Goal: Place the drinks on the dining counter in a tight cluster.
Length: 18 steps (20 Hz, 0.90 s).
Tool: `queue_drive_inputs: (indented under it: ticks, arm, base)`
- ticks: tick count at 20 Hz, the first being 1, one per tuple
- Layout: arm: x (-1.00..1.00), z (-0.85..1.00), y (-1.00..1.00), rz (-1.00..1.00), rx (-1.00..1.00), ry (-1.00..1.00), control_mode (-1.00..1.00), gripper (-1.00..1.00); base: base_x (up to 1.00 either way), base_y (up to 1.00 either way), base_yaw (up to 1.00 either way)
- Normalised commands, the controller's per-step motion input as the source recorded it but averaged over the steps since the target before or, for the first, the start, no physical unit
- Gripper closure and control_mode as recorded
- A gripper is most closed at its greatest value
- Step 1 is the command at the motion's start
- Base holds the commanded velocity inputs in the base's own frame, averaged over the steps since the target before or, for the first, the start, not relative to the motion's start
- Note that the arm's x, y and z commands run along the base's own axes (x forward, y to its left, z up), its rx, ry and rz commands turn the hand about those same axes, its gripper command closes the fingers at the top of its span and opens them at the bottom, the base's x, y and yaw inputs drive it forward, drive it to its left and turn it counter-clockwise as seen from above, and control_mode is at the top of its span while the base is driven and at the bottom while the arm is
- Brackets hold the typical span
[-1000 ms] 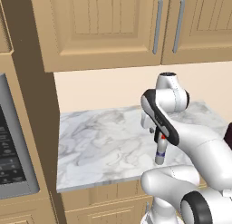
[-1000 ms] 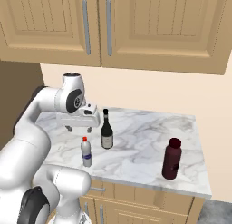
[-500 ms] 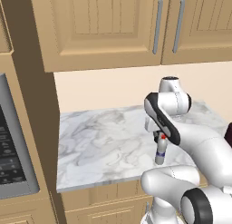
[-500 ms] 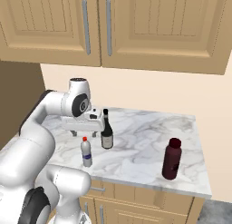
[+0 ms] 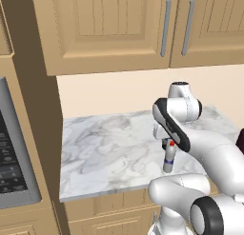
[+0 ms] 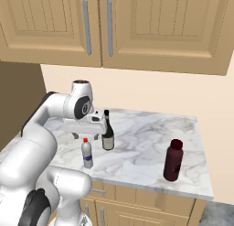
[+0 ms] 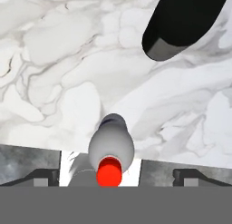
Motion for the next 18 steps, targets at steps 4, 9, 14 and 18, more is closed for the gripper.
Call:
queue_drive_inputs:
  ticks: [4, 9, 14, 18]
  arm:
    - [-0.06, -0.14, 0.09, 0.0, 0.0, 0.0, -1.0, -1.0]
    - [0.0, -0.16, 0.05, 0.0, 0.0, 0.02, -1.0, -1.0]
    - [0.0, -0.18, -0.01, 0.0, 0.0, 0.05, -1.0, -1.0]
    - [0.0, -0.18, -0.05, 0.0, 0.0, 0.05, -1.0, -1.0]
  base:
    - [0.0, 0.0, 0.0]
    - [0.0, 0.0, 0.0]
    - [0.0, 0.0, 0.0]
    - [0.0, 0.0, 0.0]
